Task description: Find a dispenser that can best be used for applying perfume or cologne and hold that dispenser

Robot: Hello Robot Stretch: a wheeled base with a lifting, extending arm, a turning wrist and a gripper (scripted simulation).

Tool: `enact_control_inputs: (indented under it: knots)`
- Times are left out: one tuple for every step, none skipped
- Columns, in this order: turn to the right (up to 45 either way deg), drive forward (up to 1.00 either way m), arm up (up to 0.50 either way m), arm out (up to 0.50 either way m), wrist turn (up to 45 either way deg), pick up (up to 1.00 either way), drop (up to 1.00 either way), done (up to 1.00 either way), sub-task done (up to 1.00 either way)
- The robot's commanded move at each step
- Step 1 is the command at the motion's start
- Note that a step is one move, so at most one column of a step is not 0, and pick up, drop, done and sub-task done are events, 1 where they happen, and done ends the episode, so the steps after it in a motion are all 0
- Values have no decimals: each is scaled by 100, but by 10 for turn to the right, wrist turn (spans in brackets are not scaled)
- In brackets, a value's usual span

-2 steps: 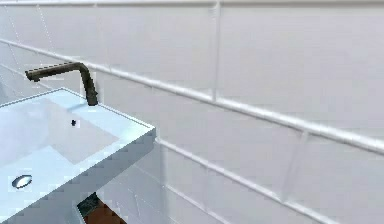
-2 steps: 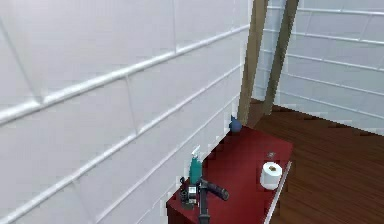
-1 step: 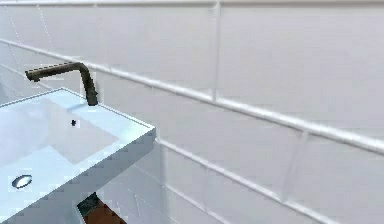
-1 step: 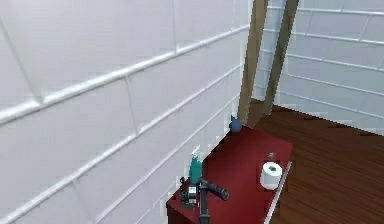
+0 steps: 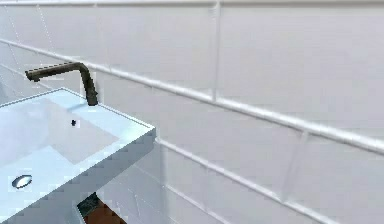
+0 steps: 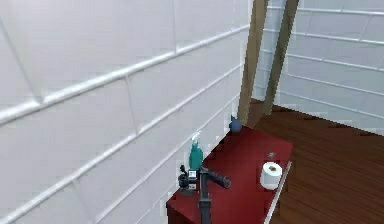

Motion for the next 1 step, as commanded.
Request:
enact_control_inputs:
  knots:
    - [0,0,0,0,0,0,0,100,0]
